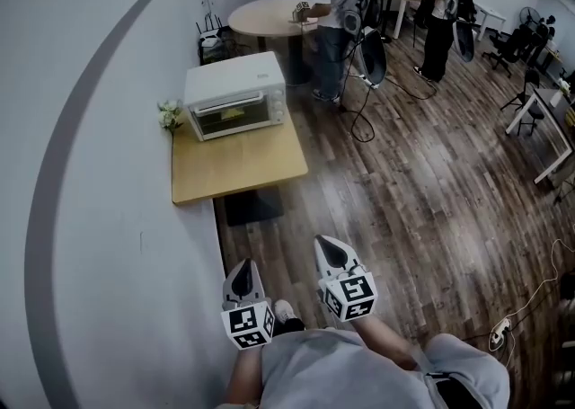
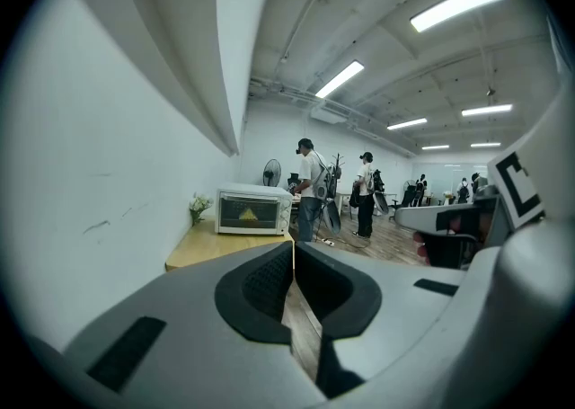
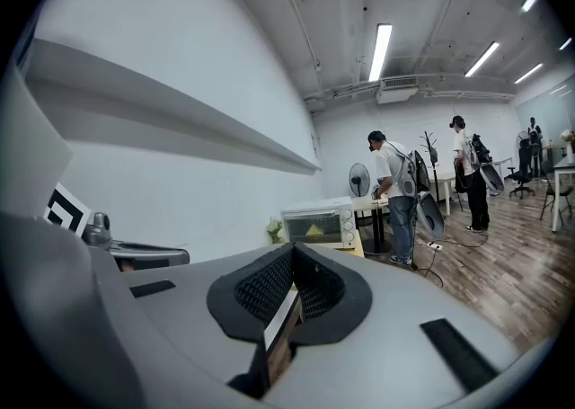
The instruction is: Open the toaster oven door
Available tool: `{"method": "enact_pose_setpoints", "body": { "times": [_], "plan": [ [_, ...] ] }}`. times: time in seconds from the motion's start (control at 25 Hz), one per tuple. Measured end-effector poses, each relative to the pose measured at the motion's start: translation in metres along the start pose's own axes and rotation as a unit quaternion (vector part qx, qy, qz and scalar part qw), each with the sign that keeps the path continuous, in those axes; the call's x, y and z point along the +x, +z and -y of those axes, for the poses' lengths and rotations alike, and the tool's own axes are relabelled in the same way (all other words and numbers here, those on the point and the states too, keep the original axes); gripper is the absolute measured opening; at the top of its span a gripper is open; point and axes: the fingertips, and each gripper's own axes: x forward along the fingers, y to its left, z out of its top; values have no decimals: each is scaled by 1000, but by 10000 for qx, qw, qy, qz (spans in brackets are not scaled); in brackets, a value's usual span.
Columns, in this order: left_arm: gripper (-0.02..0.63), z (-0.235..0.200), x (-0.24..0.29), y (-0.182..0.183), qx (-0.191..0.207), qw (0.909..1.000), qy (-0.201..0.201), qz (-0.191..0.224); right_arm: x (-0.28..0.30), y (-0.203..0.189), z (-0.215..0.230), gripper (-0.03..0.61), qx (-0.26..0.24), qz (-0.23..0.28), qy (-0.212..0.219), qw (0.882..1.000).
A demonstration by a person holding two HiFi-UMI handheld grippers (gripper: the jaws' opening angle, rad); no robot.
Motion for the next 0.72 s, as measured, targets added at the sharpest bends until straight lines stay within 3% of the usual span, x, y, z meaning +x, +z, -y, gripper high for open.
{"method": "enact_pose_setpoints", "body": {
  "times": [0.44,0.72],
  "plan": [
    [6,-83,64,39,93,9999,-67,97,101,23,-27,-2,-28,89,-118,9999],
    [6,-111,87,51,-2,9999,-41,133,133,24,-32,-2,-68,-6,-165,9998]
  ]
}}
